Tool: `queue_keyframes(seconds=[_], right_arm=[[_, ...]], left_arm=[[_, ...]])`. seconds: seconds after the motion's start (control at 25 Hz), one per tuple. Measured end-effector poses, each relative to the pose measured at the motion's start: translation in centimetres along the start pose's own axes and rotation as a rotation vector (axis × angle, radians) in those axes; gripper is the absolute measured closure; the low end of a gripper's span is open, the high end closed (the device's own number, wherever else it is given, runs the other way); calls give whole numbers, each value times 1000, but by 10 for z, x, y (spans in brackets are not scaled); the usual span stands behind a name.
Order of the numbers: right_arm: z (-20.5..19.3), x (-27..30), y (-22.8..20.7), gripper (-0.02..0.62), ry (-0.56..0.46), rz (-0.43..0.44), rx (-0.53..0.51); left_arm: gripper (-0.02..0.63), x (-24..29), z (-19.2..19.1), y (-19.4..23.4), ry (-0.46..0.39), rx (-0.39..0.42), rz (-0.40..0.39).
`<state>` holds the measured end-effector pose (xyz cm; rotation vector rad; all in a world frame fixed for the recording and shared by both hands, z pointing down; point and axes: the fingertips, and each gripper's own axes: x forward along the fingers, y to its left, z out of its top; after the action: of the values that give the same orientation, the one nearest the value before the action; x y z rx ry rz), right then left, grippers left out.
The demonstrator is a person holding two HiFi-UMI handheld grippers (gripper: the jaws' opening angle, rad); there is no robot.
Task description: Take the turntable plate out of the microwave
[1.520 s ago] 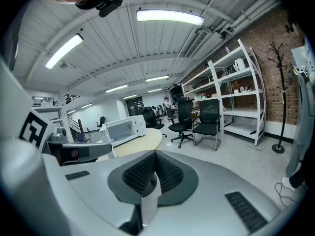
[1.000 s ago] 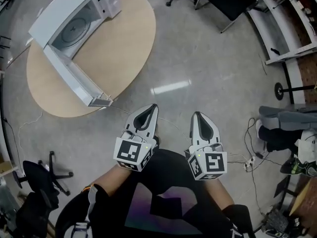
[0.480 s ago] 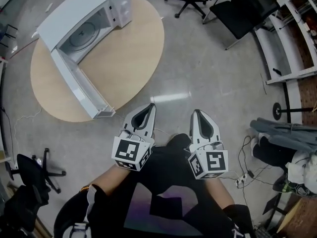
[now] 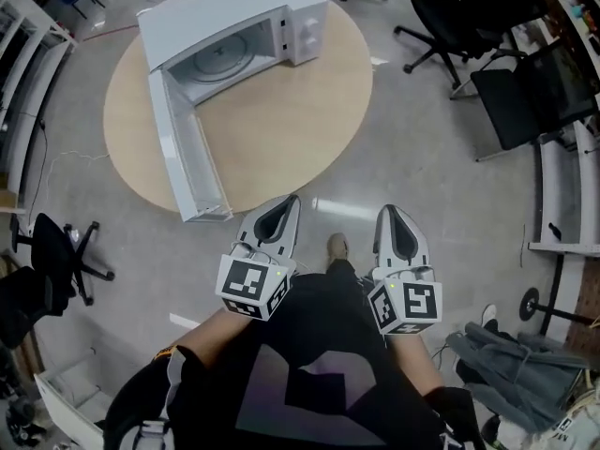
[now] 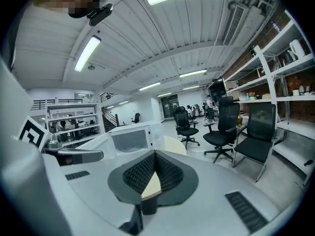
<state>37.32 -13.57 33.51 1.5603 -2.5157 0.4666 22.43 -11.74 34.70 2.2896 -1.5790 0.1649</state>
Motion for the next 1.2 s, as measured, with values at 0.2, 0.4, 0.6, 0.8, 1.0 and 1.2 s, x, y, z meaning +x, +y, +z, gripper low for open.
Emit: queue_keyframes(seconds=[0.2, 0.4, 0.6, 0.8, 1.0, 1.2], right_arm=[[23, 36, -31, 578, -1, 139, -31], [28, 51, -55, 578, 13, 257, -52], [25, 58, -63, 578, 29, 360, -61], [25, 67, -59, 580, 26, 448, -66], [29, 81, -46, 578, 30, 515, -84], [30, 111, -34, 579, 59, 553, -105]], left_arm=[[560, 34, 12, -8, -29, -49, 126], [560, 53, 10, -22, -41, -95, 230], [560, 59, 6, -34, -51, -112, 308], [560, 58, 2, -38, -56, -108, 375], [560, 58, 8, -28, -77, -115, 426], [560, 68, 8, -2, -86, -149, 464]])
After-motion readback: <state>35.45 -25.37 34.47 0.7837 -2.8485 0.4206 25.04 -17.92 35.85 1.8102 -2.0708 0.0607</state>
